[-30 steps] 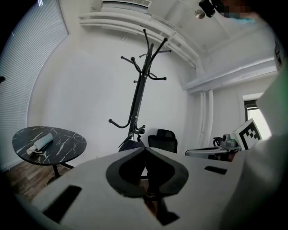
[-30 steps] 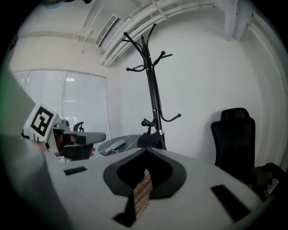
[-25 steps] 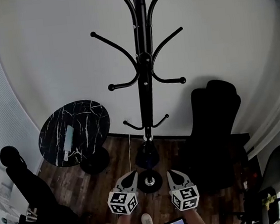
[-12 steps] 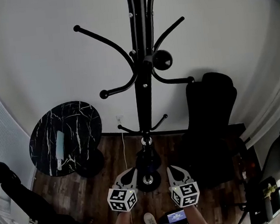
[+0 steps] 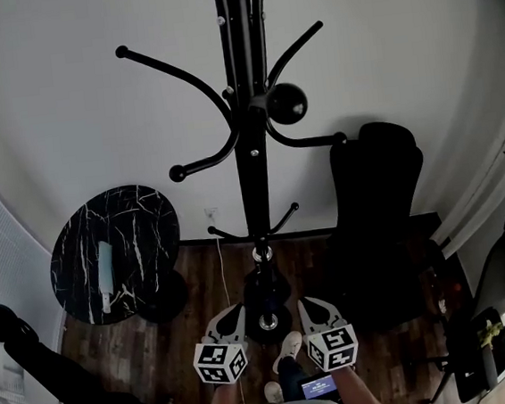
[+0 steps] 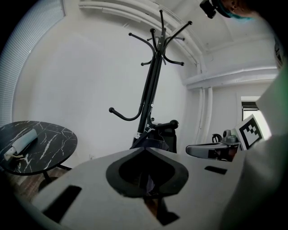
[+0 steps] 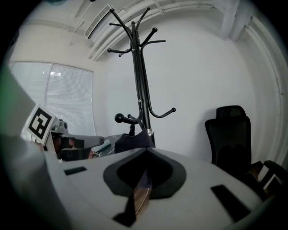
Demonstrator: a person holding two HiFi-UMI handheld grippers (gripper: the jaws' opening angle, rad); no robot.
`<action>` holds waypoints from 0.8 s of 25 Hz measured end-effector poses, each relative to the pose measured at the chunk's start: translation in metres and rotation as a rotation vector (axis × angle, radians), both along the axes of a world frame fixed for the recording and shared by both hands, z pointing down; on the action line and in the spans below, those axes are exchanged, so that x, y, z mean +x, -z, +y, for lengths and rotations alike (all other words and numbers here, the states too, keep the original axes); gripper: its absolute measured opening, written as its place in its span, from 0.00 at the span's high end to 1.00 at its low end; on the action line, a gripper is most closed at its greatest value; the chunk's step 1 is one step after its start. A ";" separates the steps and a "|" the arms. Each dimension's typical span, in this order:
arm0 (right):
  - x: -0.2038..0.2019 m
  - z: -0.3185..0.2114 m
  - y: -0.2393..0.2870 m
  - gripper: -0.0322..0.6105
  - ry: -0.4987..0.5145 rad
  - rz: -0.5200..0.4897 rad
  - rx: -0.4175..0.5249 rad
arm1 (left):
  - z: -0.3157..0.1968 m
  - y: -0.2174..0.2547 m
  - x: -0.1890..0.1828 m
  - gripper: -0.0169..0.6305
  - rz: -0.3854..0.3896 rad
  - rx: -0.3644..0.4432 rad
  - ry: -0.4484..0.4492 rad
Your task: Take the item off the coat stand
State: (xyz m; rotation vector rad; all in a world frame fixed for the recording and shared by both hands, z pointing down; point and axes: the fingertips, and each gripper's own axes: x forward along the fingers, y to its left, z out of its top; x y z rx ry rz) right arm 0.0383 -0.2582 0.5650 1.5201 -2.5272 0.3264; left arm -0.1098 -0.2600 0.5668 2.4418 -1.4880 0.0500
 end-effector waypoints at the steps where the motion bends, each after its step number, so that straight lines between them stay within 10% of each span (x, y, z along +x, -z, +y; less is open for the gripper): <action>1: -0.001 -0.001 -0.001 0.93 0.004 -0.002 0.001 | 0.000 -0.001 0.000 0.94 -0.003 0.001 -0.001; 20: -0.005 -0.020 -0.024 0.93 0.033 0.021 -0.054 | -0.015 -0.029 -0.003 0.94 -0.055 -0.032 0.032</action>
